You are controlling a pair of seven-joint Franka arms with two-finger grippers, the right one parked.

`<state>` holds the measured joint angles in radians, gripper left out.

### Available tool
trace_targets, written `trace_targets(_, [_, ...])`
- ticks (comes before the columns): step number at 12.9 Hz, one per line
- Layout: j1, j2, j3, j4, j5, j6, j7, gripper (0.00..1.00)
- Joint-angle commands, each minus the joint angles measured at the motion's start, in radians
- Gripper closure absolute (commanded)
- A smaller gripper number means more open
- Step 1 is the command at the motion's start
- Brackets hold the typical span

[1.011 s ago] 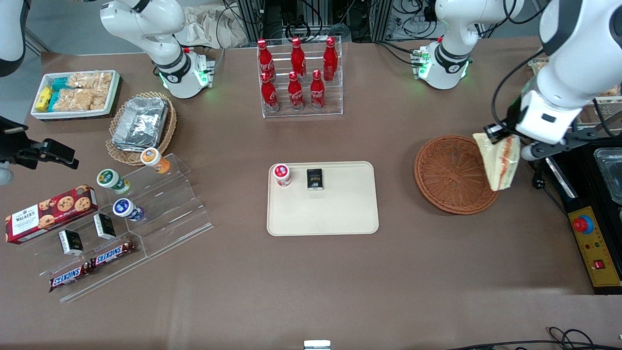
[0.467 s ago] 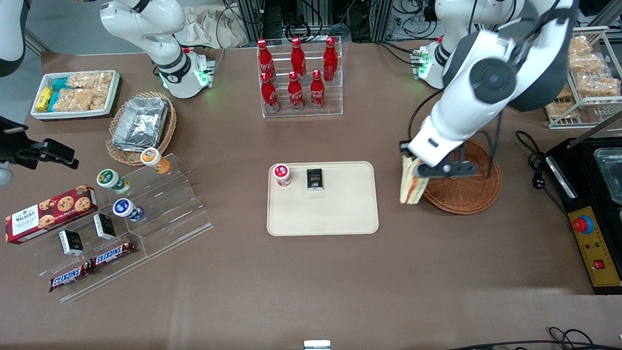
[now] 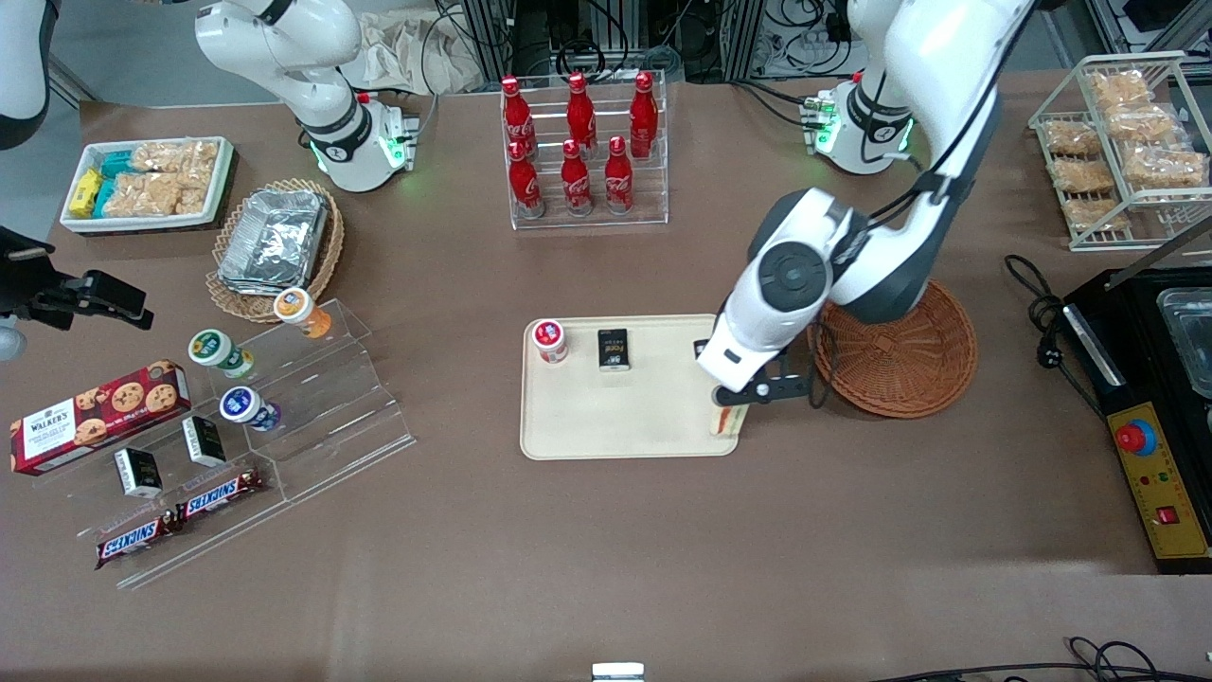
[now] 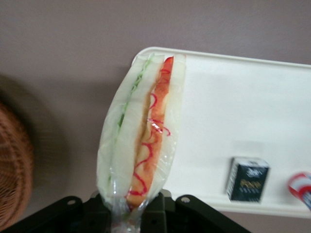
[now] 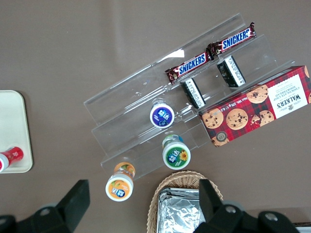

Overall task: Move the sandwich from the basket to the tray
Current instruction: 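Carry the sandwich over the white tray and lower it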

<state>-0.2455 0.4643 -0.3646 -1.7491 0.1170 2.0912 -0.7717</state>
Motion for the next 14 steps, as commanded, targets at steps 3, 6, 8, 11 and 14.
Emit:
trace_targets(3, [-0.056, 0.111, 0.006, 0.034, 0.085, 0.059, -0.115, 1.00])
trace_targets(6, [-0.064, 0.129, 0.007, 0.034, 0.132, 0.072, -0.156, 0.83])
trace_targets(8, [-0.069, 0.137, 0.007, 0.034, 0.133, 0.072, -0.179, 0.00])
trace_targets(11, [-0.069, 0.140, 0.009, 0.039, 0.133, 0.070, -0.181, 0.00])
trace_targets(14, [-0.058, 0.108, 0.009, 0.039, 0.133, 0.060, -0.179, 0.00])
